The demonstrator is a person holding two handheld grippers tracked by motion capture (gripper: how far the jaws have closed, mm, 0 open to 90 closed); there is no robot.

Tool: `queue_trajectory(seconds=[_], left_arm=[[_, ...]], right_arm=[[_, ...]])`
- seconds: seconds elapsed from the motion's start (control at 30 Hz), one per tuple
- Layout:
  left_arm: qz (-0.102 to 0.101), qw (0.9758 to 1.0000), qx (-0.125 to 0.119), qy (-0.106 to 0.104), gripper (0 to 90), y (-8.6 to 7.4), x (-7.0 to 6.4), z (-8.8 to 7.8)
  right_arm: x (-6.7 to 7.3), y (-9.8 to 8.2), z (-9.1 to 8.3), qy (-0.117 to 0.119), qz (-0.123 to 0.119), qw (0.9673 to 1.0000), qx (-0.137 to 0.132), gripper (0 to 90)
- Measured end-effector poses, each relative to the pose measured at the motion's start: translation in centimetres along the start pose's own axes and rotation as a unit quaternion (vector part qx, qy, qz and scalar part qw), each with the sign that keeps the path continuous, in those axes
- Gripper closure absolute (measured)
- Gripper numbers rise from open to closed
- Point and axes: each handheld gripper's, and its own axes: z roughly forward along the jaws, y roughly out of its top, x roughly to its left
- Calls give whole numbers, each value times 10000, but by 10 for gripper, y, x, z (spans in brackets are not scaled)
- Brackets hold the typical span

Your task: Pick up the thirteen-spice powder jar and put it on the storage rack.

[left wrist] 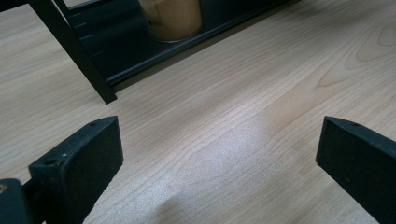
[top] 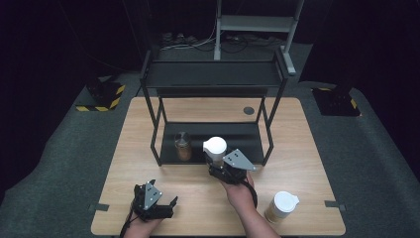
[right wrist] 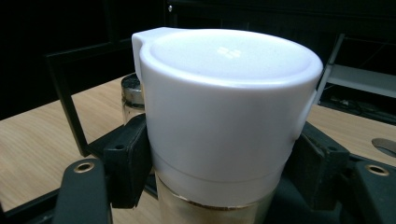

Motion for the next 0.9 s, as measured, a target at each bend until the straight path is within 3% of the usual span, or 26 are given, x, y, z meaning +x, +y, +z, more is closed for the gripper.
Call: queue_trajectory(seconds=[0.9], left_arm=[[-67,10000,-49,-47,8,-2,3,-1]], right_arm=[[-8,-4,42,-171,145,9997,89,304]])
